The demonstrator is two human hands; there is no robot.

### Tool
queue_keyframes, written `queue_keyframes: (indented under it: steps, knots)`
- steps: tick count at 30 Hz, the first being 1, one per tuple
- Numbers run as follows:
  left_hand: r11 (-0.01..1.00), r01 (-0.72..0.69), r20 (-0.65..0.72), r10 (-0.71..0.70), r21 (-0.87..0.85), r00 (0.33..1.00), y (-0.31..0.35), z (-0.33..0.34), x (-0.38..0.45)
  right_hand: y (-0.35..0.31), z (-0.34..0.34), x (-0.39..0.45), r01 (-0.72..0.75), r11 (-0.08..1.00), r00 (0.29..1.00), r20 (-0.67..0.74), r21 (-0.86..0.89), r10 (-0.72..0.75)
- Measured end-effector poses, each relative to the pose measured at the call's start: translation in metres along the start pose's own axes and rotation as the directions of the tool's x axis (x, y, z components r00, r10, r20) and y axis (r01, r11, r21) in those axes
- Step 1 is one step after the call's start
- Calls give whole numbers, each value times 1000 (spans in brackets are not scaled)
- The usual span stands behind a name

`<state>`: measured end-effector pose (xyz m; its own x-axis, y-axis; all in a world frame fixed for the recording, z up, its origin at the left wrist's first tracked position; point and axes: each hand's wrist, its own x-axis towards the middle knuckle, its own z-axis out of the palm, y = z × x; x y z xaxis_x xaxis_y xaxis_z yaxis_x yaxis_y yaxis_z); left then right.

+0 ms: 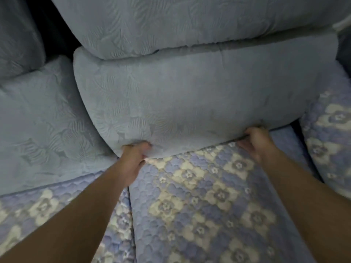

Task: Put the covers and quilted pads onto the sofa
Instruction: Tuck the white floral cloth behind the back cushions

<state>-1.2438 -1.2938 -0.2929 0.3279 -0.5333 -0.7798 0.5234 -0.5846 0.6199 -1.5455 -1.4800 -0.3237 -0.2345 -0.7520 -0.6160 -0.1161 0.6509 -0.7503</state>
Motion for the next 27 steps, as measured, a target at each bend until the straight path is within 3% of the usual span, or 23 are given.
queue_keyframes:
  steps: [2, 3, 4, 6, 7, 8, 11, 13, 15, 18, 20, 22, 24, 27]
  knots:
    - [984, -55, -170, 84, 169, 982, -10, -2, -18, 12, -15, -3, 47, 998, 987, -150, -49, -54]
    - [946, -102, -280, 193, 308, 940, -10, -1, -30, 11, -15, -6, 90, 994, 964, -245, -65, -103]
    - [886, -188, -371, 359, 423, 856, -3, 0, -44, 4, -8, 0, 156, 986, 930, -328, -57, -166]
    - [705, -406, -399, 682, 582, 613, 30, -2, -58, -35, 19, -15, 323, 946, 884, -349, -23, -310]
    - [655, -437, -365, 729, 617, 579, 50, -3, -56, -59, 35, -26, 365, 931, 883, -306, -32, -357]
    - [657, -396, -337, 705, 641, 624, 71, -3, -48, -79, 51, -32, 367, 928, 890, -266, -61, -370]
    - [723, -193, -248, 456, 663, 855, 111, -2, 1, -108, 76, -33, 295, 901, 904, -211, -319, -371]
    - [720, -108, -228, 352, 685, 908, 120, -4, 17, -114, 77, -46, 258, 850, 904, -197, -459, -381]
    - [690, -100, -187, 328, 717, 926, 122, -9, 18, -113, 79, -55, 184, 807, 903, -227, -561, -364]
    - [629, -136, -89, 312, 766, 946, 126, -21, -10, -114, 85, -92, 60, 847, 941, -254, -528, -225]
    - [494, -208, 44, 323, 844, 945, 120, -36, -42, -114, 87, -137, 102, 783, 984, -56, -613, -172]
    - [373, -266, 171, 268, 889, 948, 121, -59, -86, -121, 91, -187, 215, 665, 977, 153, -715, -150]
    - [253, -283, 210, 277, 925, 937, 130, -84, -133, -126, 92, -225, 337, 541, 938, 322, -771, -126]
    - [46, -255, 215, 411, 966, 886, 188, -116, -212, -170, 80, -282, 496, 386, 863, 490, -778, -123]
